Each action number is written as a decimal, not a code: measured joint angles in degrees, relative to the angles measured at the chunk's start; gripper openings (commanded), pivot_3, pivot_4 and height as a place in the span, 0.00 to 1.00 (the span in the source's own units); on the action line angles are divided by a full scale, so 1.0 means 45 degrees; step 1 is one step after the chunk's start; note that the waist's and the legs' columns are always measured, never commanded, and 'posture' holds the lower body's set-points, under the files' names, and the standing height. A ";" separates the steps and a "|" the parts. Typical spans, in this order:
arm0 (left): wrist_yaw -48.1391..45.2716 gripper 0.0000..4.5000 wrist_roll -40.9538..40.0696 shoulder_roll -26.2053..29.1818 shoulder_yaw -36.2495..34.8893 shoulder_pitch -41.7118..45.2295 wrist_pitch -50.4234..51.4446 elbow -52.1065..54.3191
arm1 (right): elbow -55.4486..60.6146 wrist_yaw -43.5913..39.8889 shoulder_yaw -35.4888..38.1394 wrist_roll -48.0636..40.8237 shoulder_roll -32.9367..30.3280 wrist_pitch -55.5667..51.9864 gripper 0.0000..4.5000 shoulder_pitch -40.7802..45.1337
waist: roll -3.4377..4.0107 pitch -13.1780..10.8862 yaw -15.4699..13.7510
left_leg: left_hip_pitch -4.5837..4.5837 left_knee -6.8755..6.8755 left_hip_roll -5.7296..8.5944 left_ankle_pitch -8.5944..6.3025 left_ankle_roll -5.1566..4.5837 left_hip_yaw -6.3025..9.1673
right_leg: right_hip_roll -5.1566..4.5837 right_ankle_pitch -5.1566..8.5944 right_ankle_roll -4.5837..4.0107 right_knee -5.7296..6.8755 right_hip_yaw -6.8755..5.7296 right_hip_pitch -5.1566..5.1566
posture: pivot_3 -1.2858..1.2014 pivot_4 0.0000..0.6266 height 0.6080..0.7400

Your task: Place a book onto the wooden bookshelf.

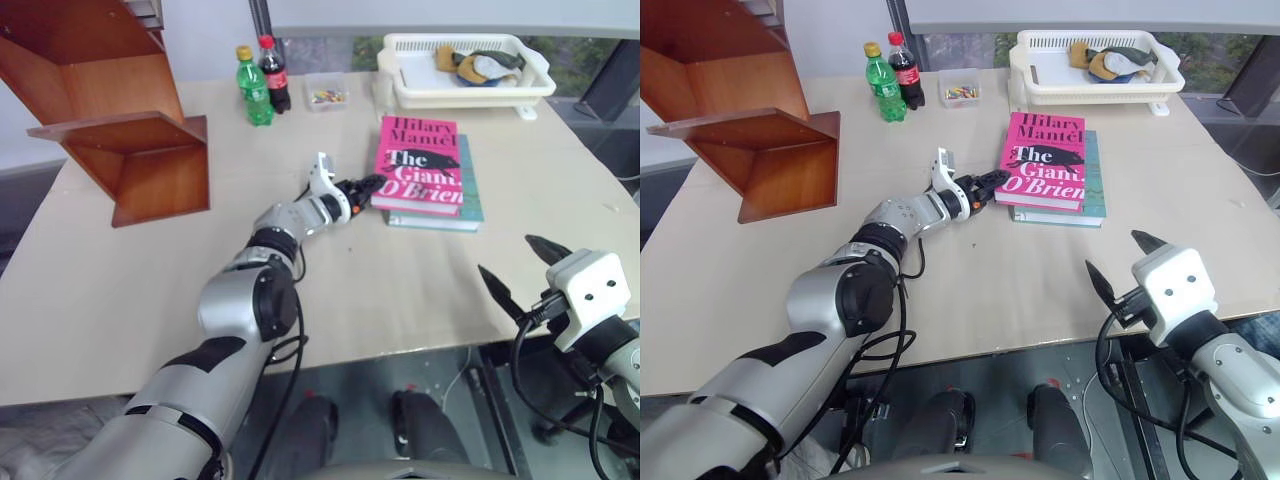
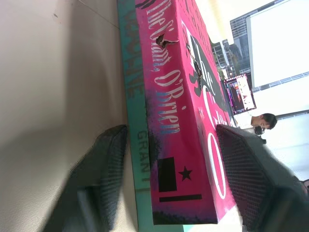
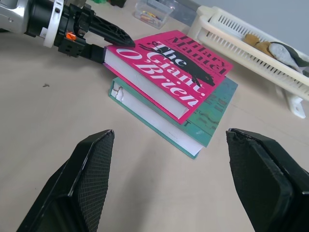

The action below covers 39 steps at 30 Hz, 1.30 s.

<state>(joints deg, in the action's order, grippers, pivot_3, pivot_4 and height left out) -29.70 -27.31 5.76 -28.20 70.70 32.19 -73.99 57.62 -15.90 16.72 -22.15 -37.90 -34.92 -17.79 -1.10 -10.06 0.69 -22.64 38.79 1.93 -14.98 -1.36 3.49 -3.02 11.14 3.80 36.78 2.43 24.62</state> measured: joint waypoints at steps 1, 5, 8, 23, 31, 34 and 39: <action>-0.0001 0.46 0.0002 -0.0005 -0.0053 0.0000 0.0000 0.0000 | 0.0000 0.0024 0.0004 -0.0023 -0.0009 0.0002 0.85 -0.0011 | 0.0000 0.0001 0.0000 | 0.0001 0.0000 0.0000 0.0000 0.0000 0.0000 | 0.0000 0.0000 0.0000 0.0000 -0.0001 -0.0001 | 0.52 0.24 1.00; -0.0003 0.46 0.0010 -0.0016 -0.0134 -0.0001 0.0040 -0.0001 | 0.0000 0.0057 0.0006 -0.0143 -0.0029 0.0002 0.85 -0.0080 | 0.0000 0.0001 0.0001 | 0.0000 0.0000 0.0000 0.0000 0.0000 0.0000 | 0.0000 0.0000 0.0000 0.0000 0.0000 -0.0001 | 0.52 0.24 1.00; -0.0003 0.46 0.0005 -0.0016 -0.0239 -0.0002 0.0171 -0.0001 | 0.0000 0.0108 0.0006 -0.0180 -0.0099 0.0001 0.85 -0.0078 | 0.0000 0.0001 0.0001 | 0.0000 0.0000 0.0000 0.0000 0.0000 -0.0001 | 0.0000 0.0000 0.0000 0.0000 0.0000 -0.0001 | 0.52 0.24 1.00; -0.0041 0.17 -0.0095 -0.0107 -0.0580 -0.0039 0.0453 0.0000 | 0.0000 0.0145 0.0006 -0.0192 -0.0222 -0.0248 0.85 0.0031 | -0.0001 0.0001 -0.0006 | 0.0000 0.0000 0.0001 0.0000 0.0000 -0.0002 | 0.0000 0.0000 0.0000 0.0001 0.0000 -0.0003 | 0.52 0.24 1.00; -0.0502 0.17 -0.0073 0.0021 -0.0503 -0.0213 0.0527 0.0128 | -0.0001 -0.0012 -0.0012 -0.0139 -0.0223 -0.0582 0.85 0.0406 | 0.0000 0.0002 0.0026 | 0.0002 0.0000 0.0000 0.0000 0.0000 -0.0002 | 0.0000 0.0000 0.0000 0.0001 0.0001 -0.0003 | 0.52 0.24 1.00; -0.1441 0.17 0.0124 0.0171 0.0104 -0.0687 0.0339 0.0915 | -0.0030 -0.0075 -0.0215 -0.0058 -0.0223 -0.0641 0.85 0.0944 | 0.0000 0.0001 0.0057 | 0.0006 0.0000 -0.0004 0.0000 0.0001 -0.0001 | 0.0004 -0.0001 -0.0001 0.0005 0.0004 -0.0001 | 0.52 0.24 1.00; -0.2898 0.17 0.0564 0.0480 0.1641 -0.2305 -0.0458 0.4708 | -0.0521 -0.0308 -0.0747 -0.0057 -0.0212 -0.0727 0.85 0.2126 | 0.0002 0.0002 0.0029 | 0.0007 0.0000 -0.0032 0.0002 0.0004 0.0014 | -0.0001 -0.0003 -0.0005 0.0003 0.0020 0.0001 | 0.52 0.24 1.00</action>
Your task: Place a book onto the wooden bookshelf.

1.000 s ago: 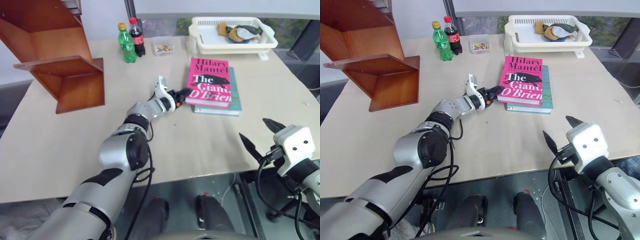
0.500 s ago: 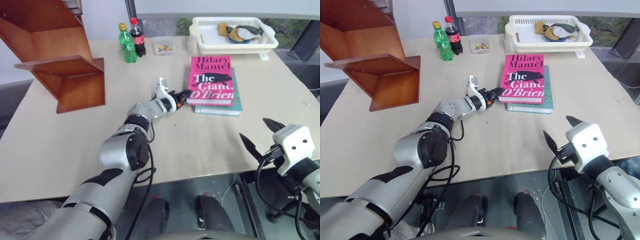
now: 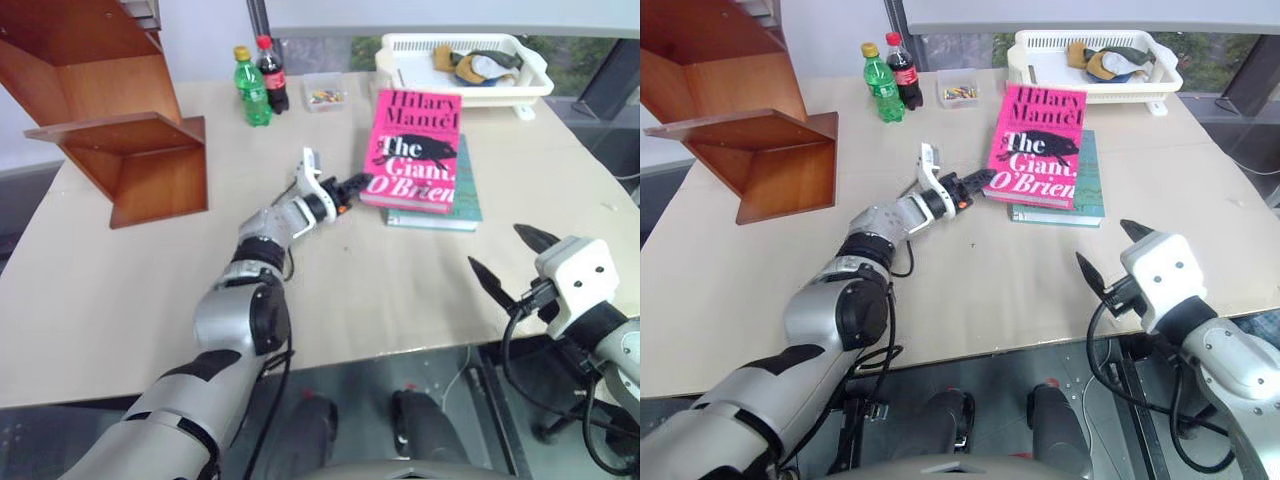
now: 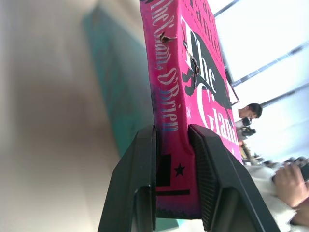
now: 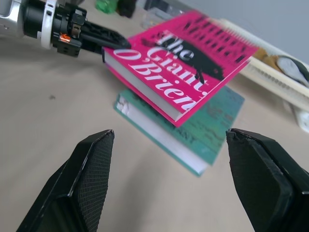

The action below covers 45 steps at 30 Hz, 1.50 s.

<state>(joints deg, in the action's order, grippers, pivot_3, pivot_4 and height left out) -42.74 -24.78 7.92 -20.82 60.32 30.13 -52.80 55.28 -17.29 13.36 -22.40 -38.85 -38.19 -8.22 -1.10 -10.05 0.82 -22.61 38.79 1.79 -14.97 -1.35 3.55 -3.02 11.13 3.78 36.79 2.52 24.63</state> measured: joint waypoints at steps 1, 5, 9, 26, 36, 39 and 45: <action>-0.0337 0.17 0.0139 0.0121 0.0415 -0.0562 -0.0386 0.1126 | -0.0150 -0.0025 -0.0058 -0.0060 0.0078 -0.0022 0.85 0.0338 | 0.0001 0.0000 0.0020 | 0.0002 -0.0001 -0.0005 0.0000 0.0000 -0.0001 | -0.0001 0.0000 0.0000 0.0001 0.0014 0.0004 | 0.52 0.24 1.00; -0.1100 0.17 0.1566 0.1412 0.2320 -0.3039 -0.3248 0.5738 | -0.1062 -0.0254 -0.0943 -0.0231 0.0509 -0.0078 0.85 0.2107 | -0.0001 0.0000 0.0030 | 0.0008 -0.0009 -0.0021 0.0003 0.0006 -0.0002 | 0.0000 -0.0003 -0.0006 0.0000 0.0026 0.0018 | 0.52 0.24 1.00; -0.1234 0.17 0.2644 0.2844 0.2735 -0.3533 -0.5730 0.7195 | -0.1774 -0.0350 -0.1870 -0.0169 0.1087 0.0028 0.85 0.3085 | 0.0003 0.0004 -0.0081 | 0.0005 -0.0010 -0.0011 0.0001 0.0003 0.0013 | -0.0014 -0.0003 -0.0007 -0.0001 0.0011 0.0014 | 0.52 0.24 1.00; 0.1720 0.17 0.9232 1.2186 0.2801 -0.1144 -1.7396 0.5469 | -0.6199 -0.3683 -0.4038 -0.0104 0.2582 0.2932 0.85 0.6635 | -0.0012 -0.0008 0.0034 | -0.0016 -0.0049 0.0017 -0.0005 -0.0009 -0.0035 | -0.0007 -0.0002 -0.0004 -0.0031 -0.0034 0.0028 | 0.52 0.24 1.00; 0.2328 0.17 1.0442 1.5036 0.4086 -0.1146 -1.8710 0.0080 | -0.8136 -0.4820 -0.4385 0.0414 0.3226 0.4682 0.85 0.7518 | -0.0033 -0.0016 0.0325 | -0.0013 -0.0047 0.0013 -0.0005 -0.0009 -0.0040 | 0.0009 0.0001 -0.0003 -0.0008 -0.0041 0.0032 | 0.52 0.24 1.00; 0.2786 0.17 1.0983 1.5439 0.4548 -0.1154 -1.9073 -0.1000 | -0.8328 -0.4969 -0.4387 0.0450 0.3231 0.4745 0.85 0.7564 | -0.0035 -0.0018 0.0325 | -0.0019 -0.0051 0.0010 -0.0005 -0.0009 -0.0033 | 0.0010 0.0001 -0.0003 -0.0009 -0.0049 0.0035 | 0.52 0.24 1.00; 0.3751 0.17 1.1669 1.6345 0.5239 -0.1076 -1.9405 -0.2564 | -0.8360 -0.5028 -0.4384 0.0497 0.3254 0.4890 0.85 0.7607 | -0.0045 -0.0018 0.0341 | -0.0016 -0.0050 0.0006 -0.0005 -0.0009 -0.0041 | 0.0009 0.0002 -0.0001 -0.0005 -0.0047 0.0036 | 0.52 0.24 1.00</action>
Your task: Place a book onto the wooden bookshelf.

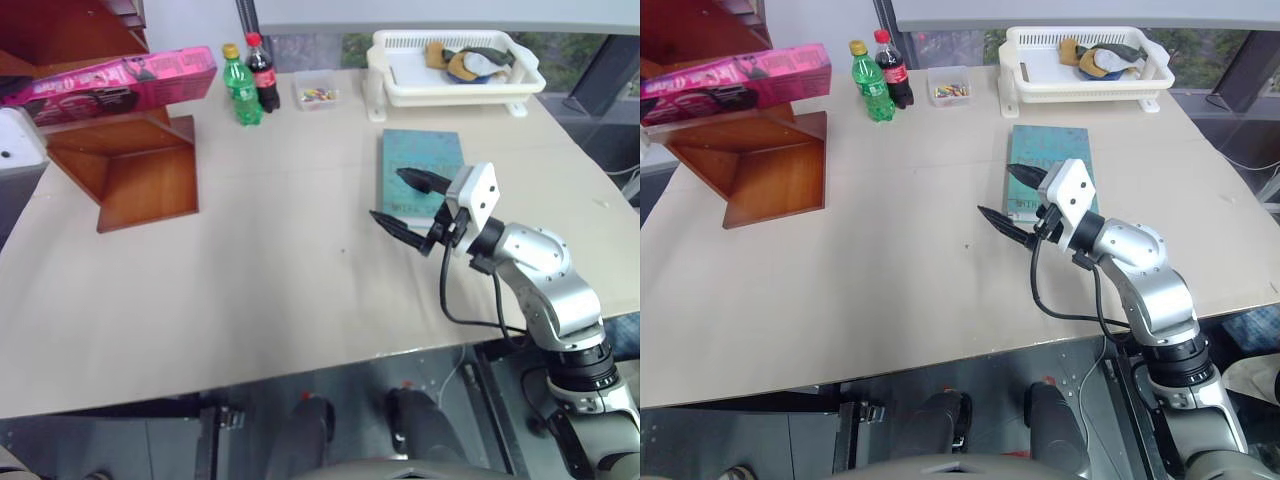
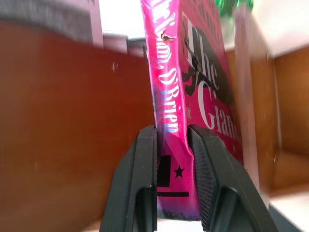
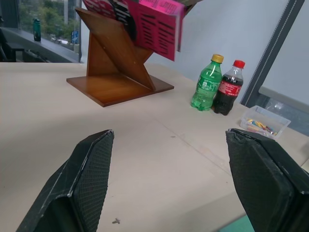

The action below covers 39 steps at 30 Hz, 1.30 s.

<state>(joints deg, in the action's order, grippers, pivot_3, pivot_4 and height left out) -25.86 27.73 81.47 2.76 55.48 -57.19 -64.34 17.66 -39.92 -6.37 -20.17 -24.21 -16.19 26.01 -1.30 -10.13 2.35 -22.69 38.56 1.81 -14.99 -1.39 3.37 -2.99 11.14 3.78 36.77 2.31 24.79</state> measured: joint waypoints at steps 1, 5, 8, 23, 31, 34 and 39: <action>0.0127 0.17 0.0097 0.0098 0.0084 0.0000 -0.0003 -0.0179 | -0.0012 -0.0001 0.0000 0.0002 0.0008 0.0016 0.85 0.0003 | 0.0000 0.0000 0.0026 | 0.0002 0.0000 -0.0003 0.0000 0.0000 -0.0004 | 0.0004 0.0000 0.0000 0.0000 0.0001 0.0001 | 0.52 0.24 1.00; 0.0583 0.17 0.0529 0.0260 0.0553 0.0246 0.0191 -0.1096 | -0.0095 -0.0010 0.0000 0.0117 0.0034 0.0071 0.85 0.0004 | 0.0000 0.0000 0.0054 | 0.0006 -0.0002 -0.0014 0.0000 0.0000 -0.0003 | 0.0019 0.0000 0.0000 0.0009 0.0000 0.0006 | 0.52 0.24 1.00; 0.0601 0.17 0.0763 0.0240 0.0970 0.0794 0.0546 -0.1547 | -0.0182 -0.0023 0.0000 0.0219 0.0048 0.0106 0.85 0.0013 | -0.0010 -0.0002 0.0031 | 0.0004 0.0000 -0.0012 0.0000 0.0000 -0.0003 | 0.0018 0.0000 0.0000 0.0009 -0.0002 0.0004 | 0.52 0.24 1.00; -0.2067 0.91 -0.2230 -0.0307 -0.0908 0.0208 0.1731 -0.2374 | -0.0186 0.0093 0.0037 0.0389 0.0056 0.0156 0.85 0.0044 | -0.0021 0.0000 0.0024 | -0.0002 0.0001 -0.0023 0.0000 0.0000 -0.0003 | 0.0000 -0.0001 -0.0001 0.0012 0.0000 0.0013 | 0.52 0.24 1.00; -0.8327 0.91 -0.8528 -0.0870 -0.5308 -0.2407 0.2894 -0.0640 | -0.0590 -0.0085 0.0084 0.0387 0.0036 0.0165 0.85 0.0175 | -0.0018 -0.0001 -0.0046 | 0.0004 0.0007 -0.0031 0.0001 0.0000 0.0007 | -0.0011 -0.0001 -0.0004 0.0022 -0.0005 0.0003 | 0.52 0.24 1.00; -0.8988 0.75 -1.0855 -0.2739 -0.6521 -0.5262 0.5206 0.3268 | -0.0694 -0.0190 0.0122 0.0389 -0.0016 0.0178 0.85 0.0227 | 0.0024 0.0008 -0.0103 | 0.0020 0.0016 -0.0030 0.0001 0.0001 0.0048 | -0.0046 -0.0002 -0.0005 0.0044 0.0004 -0.0007 | 0.52 0.24 1.00; -0.6488 0.20 -1.2249 -0.6289 -0.6368 -0.8526 0.9070 0.9655 | -0.0726 -0.0189 0.0188 0.0430 -0.0155 0.0193 0.85 0.0270 | 0.0002 0.0011 -0.0034 | 0.0012 0.0026 -0.0032 -0.0001 0.0002 0.0081 | -0.0047 -0.0006 -0.0005 0.0040 0.0020 0.0000 | 0.52 0.24 1.00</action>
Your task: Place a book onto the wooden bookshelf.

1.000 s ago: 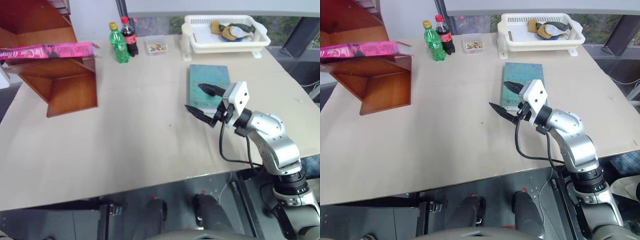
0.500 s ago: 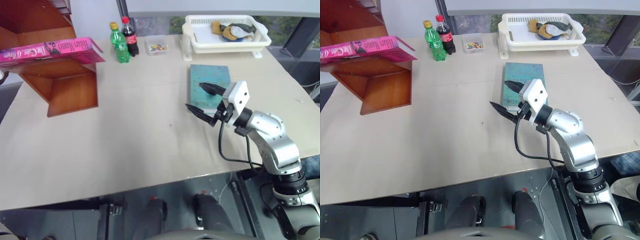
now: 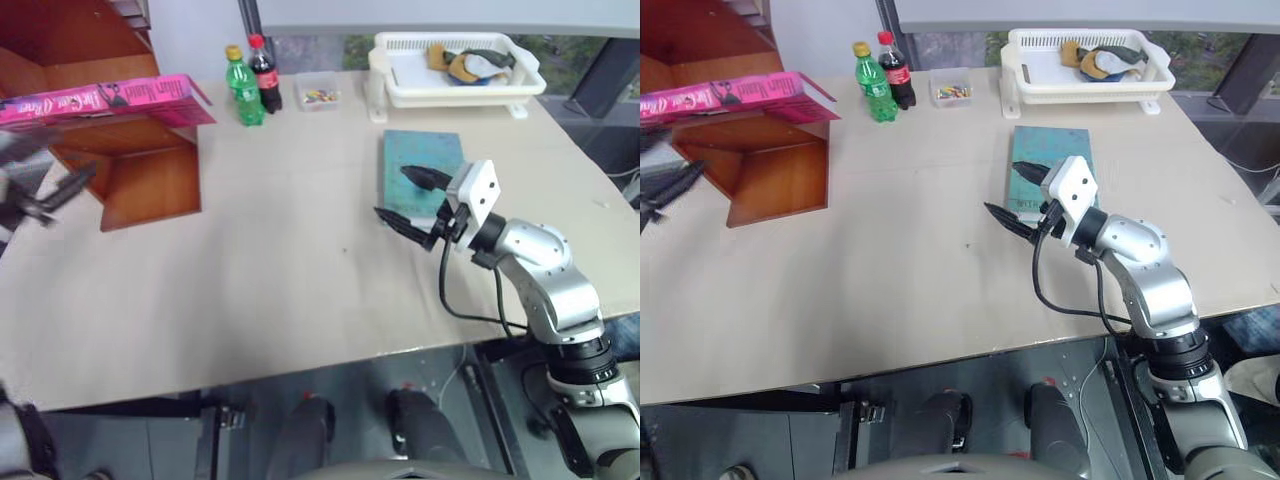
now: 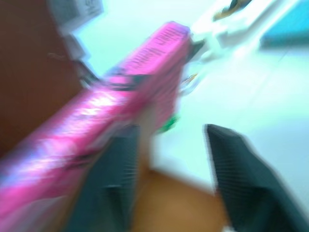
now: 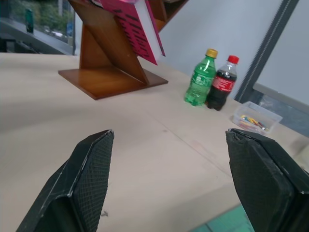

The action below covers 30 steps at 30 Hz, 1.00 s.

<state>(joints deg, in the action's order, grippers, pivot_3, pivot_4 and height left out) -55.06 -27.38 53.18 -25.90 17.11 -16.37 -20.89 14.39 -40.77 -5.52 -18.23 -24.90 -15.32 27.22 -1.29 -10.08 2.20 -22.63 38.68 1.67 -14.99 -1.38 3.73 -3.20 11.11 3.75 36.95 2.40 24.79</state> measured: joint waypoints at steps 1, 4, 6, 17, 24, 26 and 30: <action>0.1017 0.08 -0.0087 -0.0800 0.0302 -0.0342 0.0932 0.1492 | 0.0007 0.0023 0.0005 0.0013 -0.0031 -0.0001 0.85 -0.0002 | -0.0002 0.0001 -0.0020 | -0.0003 -0.0001 0.0001 0.0000 0.0001 0.0009 | 0.0001 0.0000 0.0000 -0.0005 -0.0006 -0.0001 | 0.52 0.24 1.00; 0.3863 0.00 -0.0085 -0.3247 0.1524 -0.0411 0.3057 0.4464 | 0.0111 0.0129 0.0019 0.0069 -0.0146 -0.0028 0.85 -0.0017 | -0.0001 0.0003 -0.0121 | 0.0001 0.0003 0.0013 0.0000 0.0001 0.0016 | -0.0005 -0.0002 -0.0001 0.0007 -0.0006 -0.0002 | 0.52 0.24 1.00; 0.5627 0.00 0.0374 -0.4789 0.2483 -0.0195 0.4069 0.5511 | 0.0289 0.0253 0.0107 0.0074 -0.0247 -0.0114 0.85 -0.0091 | -0.0007 0.0007 -0.0181 | 0.0001 0.0007 0.0016 0.0001 0.0001 0.0015 | 0.0000 -0.0003 -0.0002 0.0012 -0.0005 -0.0002 | 0.52 0.24 1.00; 1.4585 0.00 0.6718 -1.0160 0.4970 0.6968 0.3348 0.0095 | 0.1602 0.1094 0.0835 0.0132 -0.0742 -0.0749 0.85 -0.1092 | -0.0024 0.0021 -0.0299 | 0.0011 0.0025 0.0050 0.0003 0.0004 -0.0026 | 0.0037 -0.0015 -0.0014 -0.0002 0.0009 -0.0014 | 0.52 0.24 1.00; 1.7499 0.00 0.7086 -0.8883 0.3769 0.9891 0.2122 -0.5577 | 0.1897 0.1441 0.0866 0.0285 -0.0747 -0.0993 0.85 -0.1197 | -0.0024 0.0020 -0.0262 | 0.0007 0.0015 0.0049 0.0003 0.0004 -0.0025 | 0.0039 -0.0015 -0.0013 -0.0016 0.0017 -0.0003 | 0.52 0.24 1.00; 1.7823 0.00 0.7216 -0.8304 0.3743 1.0168 0.1311 -0.6840 | 0.2032 0.1525 0.0870 0.0332 -0.0751 -0.1000 0.85 -0.1271 | -0.0024 0.0020 -0.0282 | -0.0002 0.0011 0.0054 0.0004 0.0006 -0.0025 | 0.0034 -0.0015 -0.0013 -0.0024 0.0014 0.0000 | 0.52 0.24 1.00; 1.8243 0.00 0.7266 -0.8224 0.3739 1.0374 0.0454 -0.7580 | 0.2102 0.1580 0.0937 0.0334 -0.0817 -0.0998 0.85 -0.1334 | -0.0024 0.0020 -0.0224 | -0.0001 0.0007 0.0053 0.0004 0.0007 -0.0035 | 0.0025 -0.0016 -0.0012 -0.0030 0.0025 0.0003 | 0.52 0.24 1.00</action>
<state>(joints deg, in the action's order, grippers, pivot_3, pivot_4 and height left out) 27.04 5.31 16.17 -9.07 63.80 -14.33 -55.00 23.85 -33.66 -1.31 -16.73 -28.58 -19.81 21.22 -1.40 -9.99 1.19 -22.64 38.71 1.91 -14.98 -1.35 3.57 -3.08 11.04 3.70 36.81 2.51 24.80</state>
